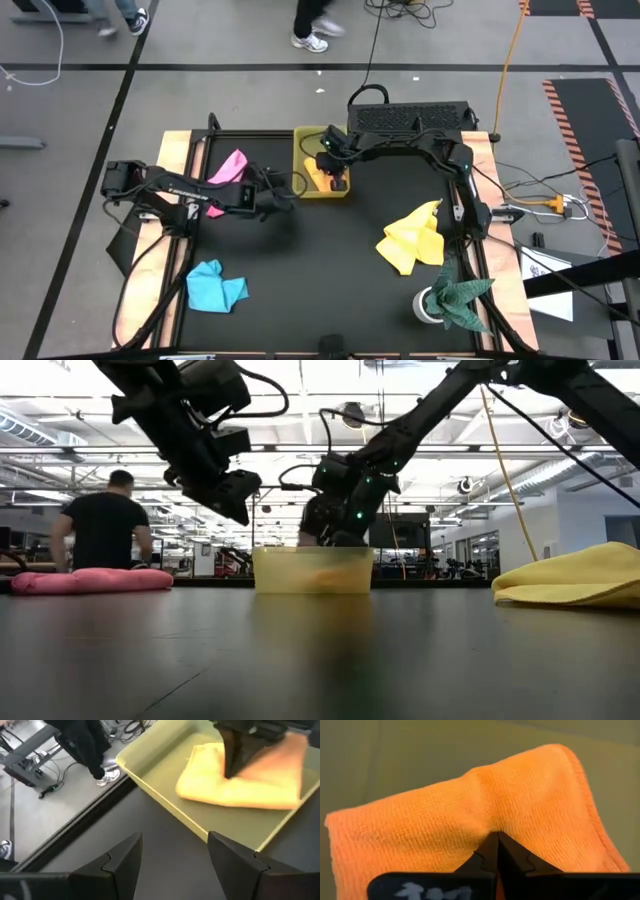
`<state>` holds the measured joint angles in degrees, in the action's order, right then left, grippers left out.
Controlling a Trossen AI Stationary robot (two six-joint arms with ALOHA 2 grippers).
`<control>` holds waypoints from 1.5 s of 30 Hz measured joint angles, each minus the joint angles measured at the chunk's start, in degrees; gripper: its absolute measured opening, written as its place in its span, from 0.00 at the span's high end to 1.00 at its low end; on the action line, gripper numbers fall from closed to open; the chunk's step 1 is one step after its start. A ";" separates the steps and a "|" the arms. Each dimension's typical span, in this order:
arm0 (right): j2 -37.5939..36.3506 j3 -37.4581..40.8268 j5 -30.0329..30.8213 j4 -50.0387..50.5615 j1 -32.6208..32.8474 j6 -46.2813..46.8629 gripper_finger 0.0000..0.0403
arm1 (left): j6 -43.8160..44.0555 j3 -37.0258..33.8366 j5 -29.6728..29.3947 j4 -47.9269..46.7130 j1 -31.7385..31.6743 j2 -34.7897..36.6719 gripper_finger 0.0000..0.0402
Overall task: Fold microfiber towels
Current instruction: Put the orange towel into the yellow bin
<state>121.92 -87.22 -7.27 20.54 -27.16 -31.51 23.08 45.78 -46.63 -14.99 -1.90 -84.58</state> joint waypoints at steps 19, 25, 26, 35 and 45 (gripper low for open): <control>-0.36 0.07 22.17 -2.75 -3.44 20.31 1.00 | -5.40 0.02 3.29 3.28 -0.34 0.00 0.43; -3.48 0.17 16.43 -1.50 -4.51 19.84 1.00 | -5.38 0.02 4.22 3.46 -0.34 0.00 0.43; -4.44 0.15 12.93 -1.27 -4.35 19.83 1.00 | -5.38 0.02 4.33 3.46 -0.33 0.00 0.43; -3.81 0.07 -6.22 2.02 -2.36 19.35 1.00 | -5.89 0.02 4.96 4.73 -0.34 0.00 0.43; -1.06 0.15 8.76 0.73 -3.28 22.37 1.00 | -4.98 0.02 7.84 4.82 -0.22 -0.02 0.43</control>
<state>120.86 -87.07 1.49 21.27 -30.44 -9.14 18.09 45.80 -38.79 -10.17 -2.12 -84.60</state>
